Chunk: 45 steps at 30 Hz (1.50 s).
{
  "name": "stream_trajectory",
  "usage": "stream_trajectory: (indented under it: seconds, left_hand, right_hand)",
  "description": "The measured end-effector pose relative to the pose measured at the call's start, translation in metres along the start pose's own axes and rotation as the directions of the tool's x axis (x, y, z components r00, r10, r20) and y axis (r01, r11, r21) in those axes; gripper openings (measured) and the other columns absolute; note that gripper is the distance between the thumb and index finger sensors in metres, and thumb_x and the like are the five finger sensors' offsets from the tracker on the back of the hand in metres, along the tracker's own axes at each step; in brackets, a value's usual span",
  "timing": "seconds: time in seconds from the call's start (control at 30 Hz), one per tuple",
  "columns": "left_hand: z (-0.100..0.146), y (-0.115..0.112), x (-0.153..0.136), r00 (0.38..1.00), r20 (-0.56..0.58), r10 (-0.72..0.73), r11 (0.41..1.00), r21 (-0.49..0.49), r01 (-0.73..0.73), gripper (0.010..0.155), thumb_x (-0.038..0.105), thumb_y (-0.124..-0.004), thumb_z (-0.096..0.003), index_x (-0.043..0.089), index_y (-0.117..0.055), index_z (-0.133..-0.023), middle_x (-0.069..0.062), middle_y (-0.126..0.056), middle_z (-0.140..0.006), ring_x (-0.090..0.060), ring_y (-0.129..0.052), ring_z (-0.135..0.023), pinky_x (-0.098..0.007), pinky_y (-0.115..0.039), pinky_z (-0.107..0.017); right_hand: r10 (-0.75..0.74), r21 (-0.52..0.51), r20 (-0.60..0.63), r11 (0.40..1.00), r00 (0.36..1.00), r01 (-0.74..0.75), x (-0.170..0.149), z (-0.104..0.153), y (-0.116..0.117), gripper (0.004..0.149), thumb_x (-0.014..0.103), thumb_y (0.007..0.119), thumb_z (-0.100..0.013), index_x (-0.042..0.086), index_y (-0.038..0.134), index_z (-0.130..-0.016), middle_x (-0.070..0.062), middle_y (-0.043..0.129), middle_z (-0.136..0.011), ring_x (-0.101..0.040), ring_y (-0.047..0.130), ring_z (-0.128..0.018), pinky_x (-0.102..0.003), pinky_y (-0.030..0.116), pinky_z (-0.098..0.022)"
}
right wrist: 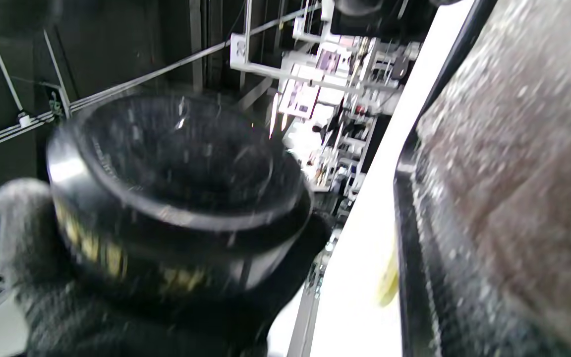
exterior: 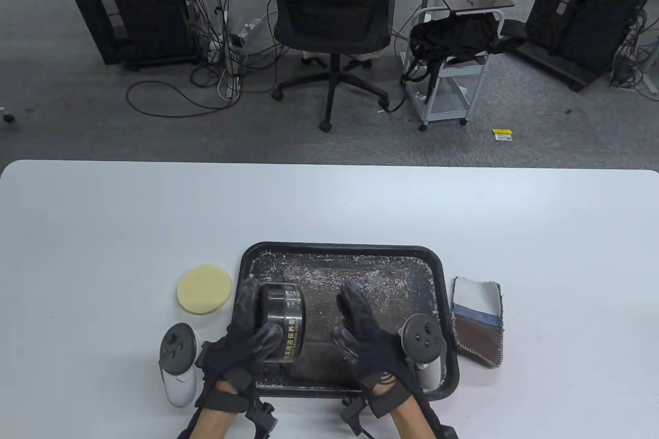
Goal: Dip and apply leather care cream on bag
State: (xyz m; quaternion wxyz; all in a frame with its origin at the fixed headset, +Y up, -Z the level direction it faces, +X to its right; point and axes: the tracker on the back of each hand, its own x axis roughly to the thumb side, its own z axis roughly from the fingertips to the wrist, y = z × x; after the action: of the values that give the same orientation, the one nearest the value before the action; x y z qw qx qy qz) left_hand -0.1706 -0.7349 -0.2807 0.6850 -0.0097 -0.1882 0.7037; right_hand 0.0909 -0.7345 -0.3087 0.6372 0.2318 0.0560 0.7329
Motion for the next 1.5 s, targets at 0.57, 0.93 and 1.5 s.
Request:
stream_trajectory:
  seconds: [0.57, 0.93, 1.5]
  left_hand:
    - [-0.004, -0.038, -0.012, 0.982, -0.06, 0.179, 0.96, -0.206, -0.188, 0.104, 0.082, -0.066, -0.0518, 0.026, -0.001, -0.11, -0.01, 0.003, -0.118, -0.049, -0.013, -0.113, -0.069, -0.044, -0.077]
    - [0.001, -0.036, -0.039, 0.798, -0.397, 0.454, 0.803, -0.207, -0.559, 0.103, 0.083, -0.06, -0.0521, 0.021, 0.0, -0.109, -0.018, 0.0, -0.115, -0.054, -0.02, -0.109, -0.069, -0.052, -0.071]
    - [-0.013, -0.03, -0.002, 0.958, 0.149, -0.243, 0.865, -0.414, 0.284, 0.111, 0.083, -0.071, -0.0495, 0.041, 0.019, -0.1, 0.001, 0.02, -0.113, -0.043, 0.003, -0.113, -0.074, -0.029, -0.078]
  right_hand:
    - [0.008, 0.074, 0.041, 0.997, 0.999, -0.011, 0.018, 0.004, 0.02, 0.122, 0.077, 0.077, -0.031, 0.015, 0.005, -0.107, -0.026, 0.013, -0.11, -0.06, 0.043, -0.098, -0.073, 0.051, -0.066]
    - [0.38, 0.009, 0.188, 0.921, 0.906, -0.389, 0.03, 0.007, 0.023, 0.121, 0.07, 0.087, -0.026, 0.016, 0.018, -0.11, -0.027, 0.023, -0.111, -0.063, 0.05, -0.096, -0.075, 0.054, -0.064]
    - [-0.241, 0.108, -0.136, 0.96, 0.961, 0.257, -0.001, 0.003, 0.012, 0.119, 0.076, 0.078, -0.034, 0.008, 0.015, -0.108, -0.033, 0.024, -0.108, -0.065, 0.054, -0.092, -0.073, 0.059, -0.061]
